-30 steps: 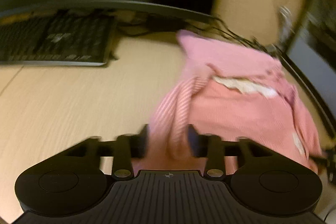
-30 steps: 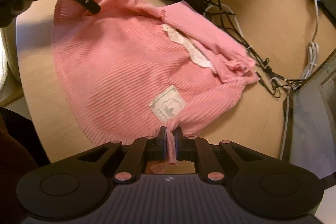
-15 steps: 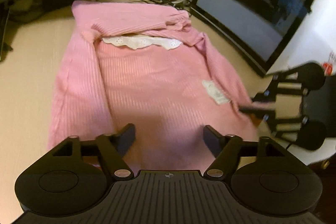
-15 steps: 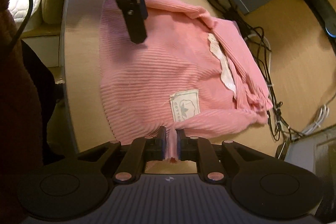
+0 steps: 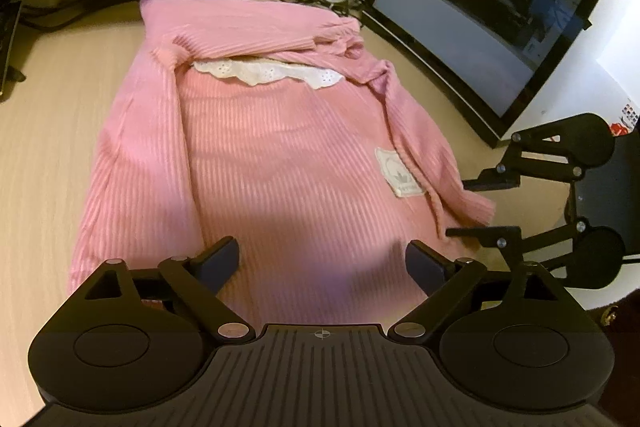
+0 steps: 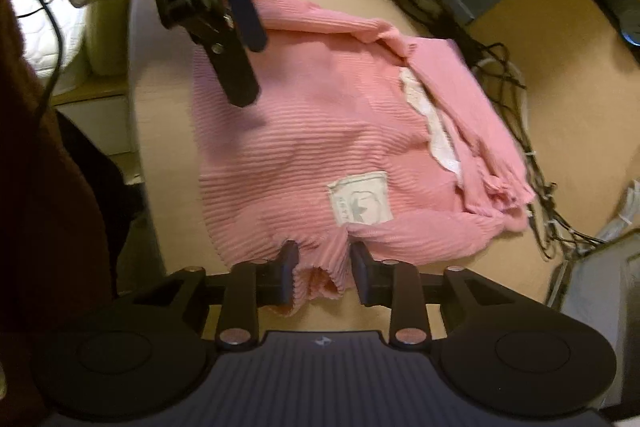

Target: Fold clothes

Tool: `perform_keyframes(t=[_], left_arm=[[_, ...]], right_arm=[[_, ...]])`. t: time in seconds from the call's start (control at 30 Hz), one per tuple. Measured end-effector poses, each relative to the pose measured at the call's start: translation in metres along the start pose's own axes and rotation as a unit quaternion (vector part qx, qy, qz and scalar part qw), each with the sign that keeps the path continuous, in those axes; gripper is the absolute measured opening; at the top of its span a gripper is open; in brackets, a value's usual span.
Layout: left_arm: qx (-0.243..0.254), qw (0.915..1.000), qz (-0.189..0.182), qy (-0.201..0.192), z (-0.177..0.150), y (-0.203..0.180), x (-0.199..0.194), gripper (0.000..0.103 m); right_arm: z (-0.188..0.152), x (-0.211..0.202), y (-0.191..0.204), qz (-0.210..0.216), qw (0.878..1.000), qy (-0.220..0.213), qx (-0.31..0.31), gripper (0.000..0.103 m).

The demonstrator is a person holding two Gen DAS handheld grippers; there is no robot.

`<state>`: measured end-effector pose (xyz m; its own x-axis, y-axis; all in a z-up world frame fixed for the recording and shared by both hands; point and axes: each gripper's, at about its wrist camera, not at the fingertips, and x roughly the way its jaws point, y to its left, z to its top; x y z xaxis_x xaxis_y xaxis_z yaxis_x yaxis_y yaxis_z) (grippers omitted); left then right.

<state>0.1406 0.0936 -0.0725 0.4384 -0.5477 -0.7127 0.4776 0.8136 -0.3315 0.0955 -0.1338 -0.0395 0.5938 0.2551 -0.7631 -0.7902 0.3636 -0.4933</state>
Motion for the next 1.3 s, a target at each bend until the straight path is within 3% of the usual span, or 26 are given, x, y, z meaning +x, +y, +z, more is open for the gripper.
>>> perform_keyframes(t=[0.23, 0.37, 0.47, 0.6, 0.7, 0.77, 0.87, 0.9, 0.97, 1.03, 1.1, 1.13, 1.2, 1.3], left_arm=[[-0.046, 0.9987, -0.02, -0.005, 0.002, 0.003, 0.003, 0.095], [-0.06, 0.9969, -0.051, -0.003, 0.003, -0.009, 0.014, 0.095], [-0.036, 0.9983, -0.045, 0.003, 0.003, -0.019, 0.017, 0.095], [-0.05, 0.9974, -0.051, 0.009, 0.004, -0.014, 0.015, 0.095], [-0.054, 0.9971, -0.053, 0.009, 0.004, -0.012, 0.015, 0.095], [-0.051, 0.9974, -0.051, 0.01, 0.004, -0.013, 0.016, 0.096], [-0.048, 0.9976, -0.048, 0.009, 0.004, -0.014, 0.016, 0.096], [-0.051, 0.9975, -0.048, 0.008, 0.004, -0.014, 0.016, 0.096], [-0.055, 0.9974, -0.046, 0.007, 0.004, -0.014, 0.016, 0.096], [-0.056, 0.9974, -0.043, 0.005, 0.004, -0.014, 0.016, 0.096], [-0.058, 0.9975, -0.042, 0.003, 0.004, -0.015, 0.016, 0.096], [-0.058, 0.9975, -0.041, 0.003, 0.004, -0.015, 0.016, 0.096], [-0.058, 0.9975, -0.041, 0.003, 0.003, -0.015, 0.015, 0.097], [-0.063, 0.9972, -0.04, 0.002, 0.003, -0.014, 0.014, 0.097]], right_arm=[[-0.029, 0.015, -0.034, -0.079, 0.995, 0.051, 0.027, 0.009], [-0.032, 0.005, -0.027, -0.121, 0.991, 0.05, -0.029, 0.009], [-0.031, 0.001, 0.003, -0.117, 0.987, 0.04, -0.099, 0.009], [-0.032, 0.0, 0.045, -0.106, 0.975, 0.03, -0.193, 0.009], [-0.029, -0.001, 0.056, -0.092, 0.974, 0.022, -0.206, 0.008], [-0.025, -0.007, 0.047, -0.072, 0.982, 0.021, -0.175, 0.008], [-0.019, -0.021, 0.017, -0.023, 0.997, 0.012, -0.071, 0.01], [-0.017, -0.028, -0.001, -0.008, 1.0, 0.003, -0.009, 0.015], [-0.016, -0.036, -0.034, 0.001, 0.994, -0.016, 0.109, 0.03], [-0.022, -0.033, -0.062, -0.018, 0.976, -0.026, 0.217, 0.053], [-0.037, -0.023, -0.081, -0.052, 0.941, -0.01, 0.334, 0.061], [-0.049, -0.018, -0.089, -0.066, 0.915, 0.002, 0.398, 0.062], [-0.081, -0.014, -0.096, -0.062, 0.846, 0.0, 0.529, 0.062], [-0.115, -0.017, -0.085, -0.063, 0.772, -0.023, 0.632, 0.062]])
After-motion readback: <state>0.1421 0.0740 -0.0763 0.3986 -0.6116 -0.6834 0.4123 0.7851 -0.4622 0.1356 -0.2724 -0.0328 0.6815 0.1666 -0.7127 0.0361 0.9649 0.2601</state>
